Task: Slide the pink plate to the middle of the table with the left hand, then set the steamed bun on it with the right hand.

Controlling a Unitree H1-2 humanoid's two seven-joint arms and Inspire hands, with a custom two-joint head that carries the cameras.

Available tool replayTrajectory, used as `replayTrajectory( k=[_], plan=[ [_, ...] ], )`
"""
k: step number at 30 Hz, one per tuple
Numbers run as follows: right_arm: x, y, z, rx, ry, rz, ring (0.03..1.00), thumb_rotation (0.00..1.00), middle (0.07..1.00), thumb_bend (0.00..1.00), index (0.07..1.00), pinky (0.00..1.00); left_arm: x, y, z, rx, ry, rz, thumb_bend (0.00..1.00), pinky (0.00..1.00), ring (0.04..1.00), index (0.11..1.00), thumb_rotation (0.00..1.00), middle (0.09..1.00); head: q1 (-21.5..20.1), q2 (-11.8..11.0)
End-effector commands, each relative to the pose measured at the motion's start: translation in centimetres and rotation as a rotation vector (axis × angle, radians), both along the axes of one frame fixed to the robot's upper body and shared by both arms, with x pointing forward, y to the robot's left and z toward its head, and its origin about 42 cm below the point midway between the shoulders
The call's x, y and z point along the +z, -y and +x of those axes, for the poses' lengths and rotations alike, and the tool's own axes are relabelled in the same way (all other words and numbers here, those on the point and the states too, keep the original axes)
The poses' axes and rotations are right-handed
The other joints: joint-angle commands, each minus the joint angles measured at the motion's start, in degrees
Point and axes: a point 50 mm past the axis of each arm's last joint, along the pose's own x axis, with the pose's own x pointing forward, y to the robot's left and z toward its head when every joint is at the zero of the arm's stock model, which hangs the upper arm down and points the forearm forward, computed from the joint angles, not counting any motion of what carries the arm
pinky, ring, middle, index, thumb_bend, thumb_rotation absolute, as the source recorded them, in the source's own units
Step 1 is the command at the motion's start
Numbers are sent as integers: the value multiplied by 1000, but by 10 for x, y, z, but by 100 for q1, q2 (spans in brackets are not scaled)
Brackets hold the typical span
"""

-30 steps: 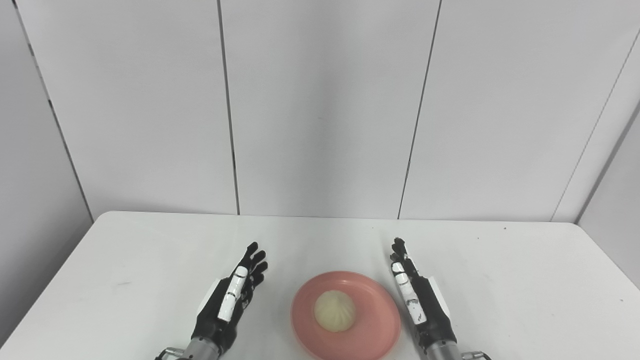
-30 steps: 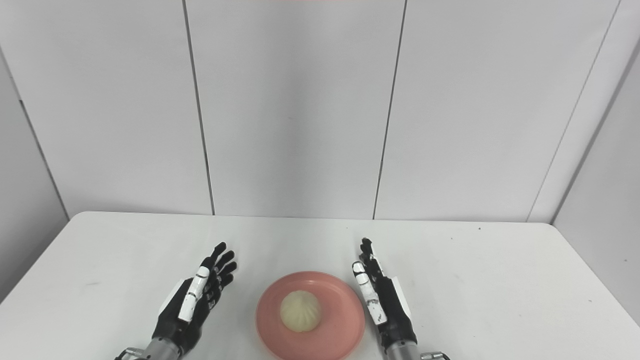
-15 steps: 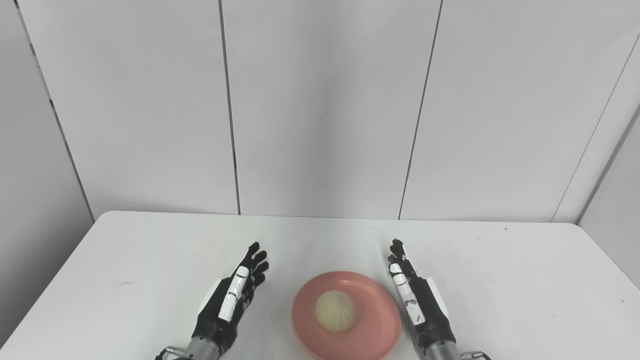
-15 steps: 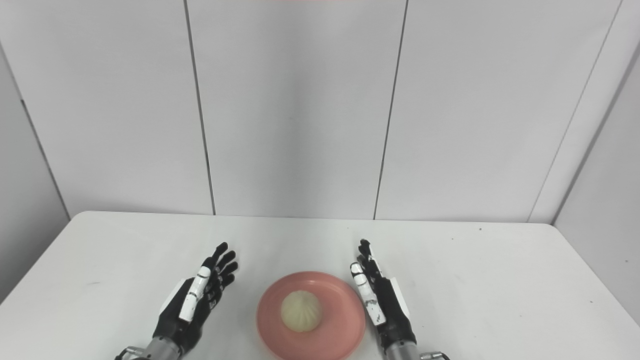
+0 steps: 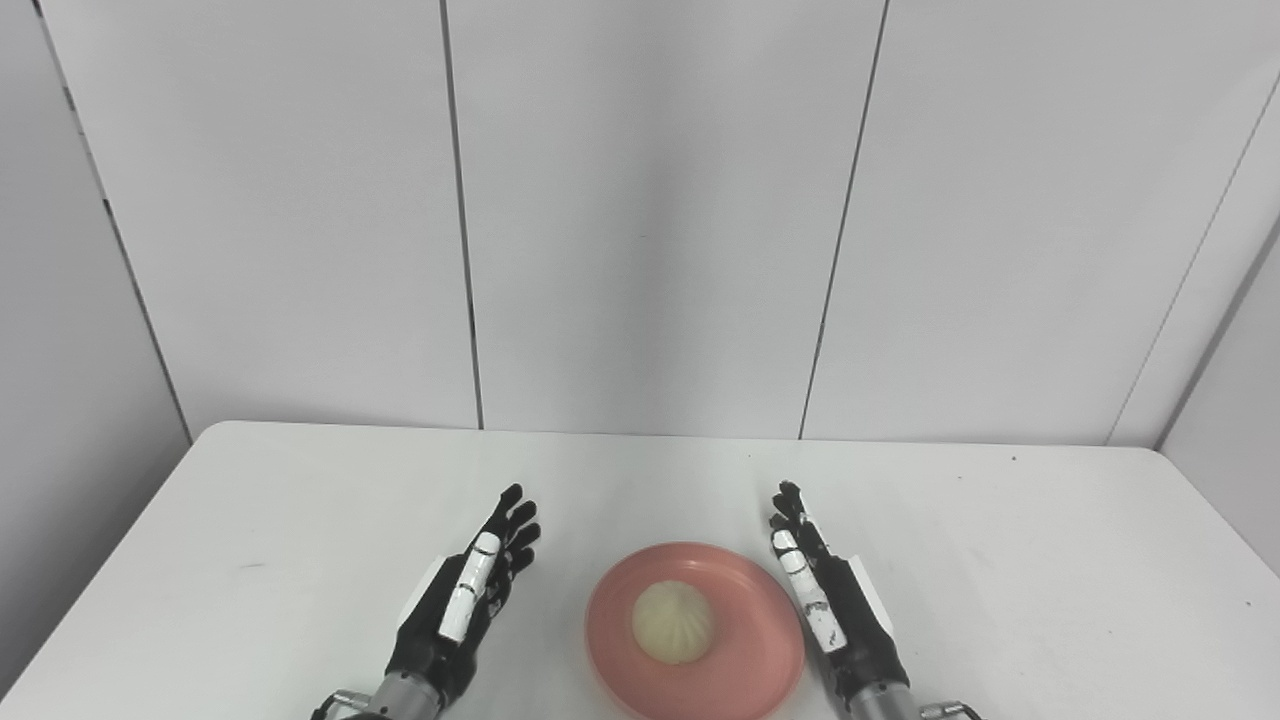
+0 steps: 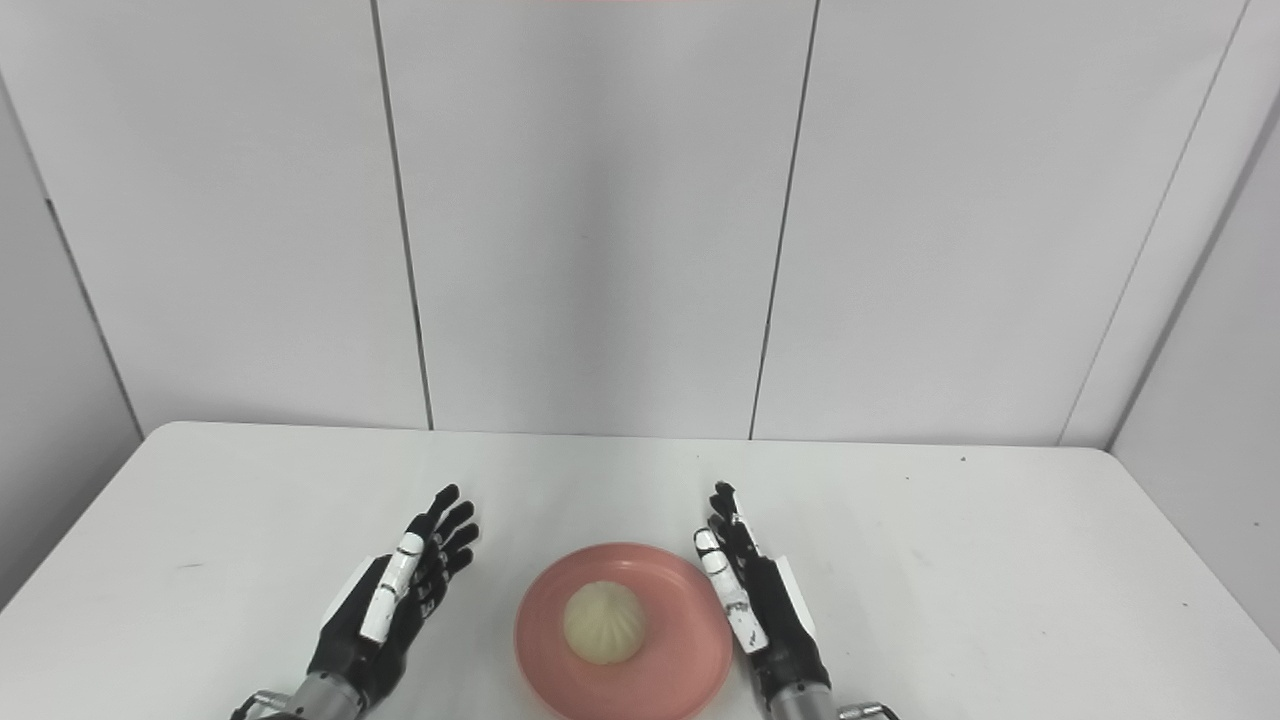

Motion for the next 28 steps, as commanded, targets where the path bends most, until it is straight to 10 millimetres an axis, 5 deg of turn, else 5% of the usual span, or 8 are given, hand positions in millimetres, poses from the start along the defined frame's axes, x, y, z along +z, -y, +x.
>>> replayTrajectory(
  k=[1,28],
  plan=[
    [-10,-4,-3,5,-26,5,955,1000,973,258,995,944,-41,-10,-18,14,-164,43,571,985,975,993,1000,989,6,3],
    [-12,-2,-1,-1,-29,-13,945,1000,960,243,986,926,-36,-8,-18,4,-165,43,556,992,980,998,1000,999,-3,80]
  ],
)
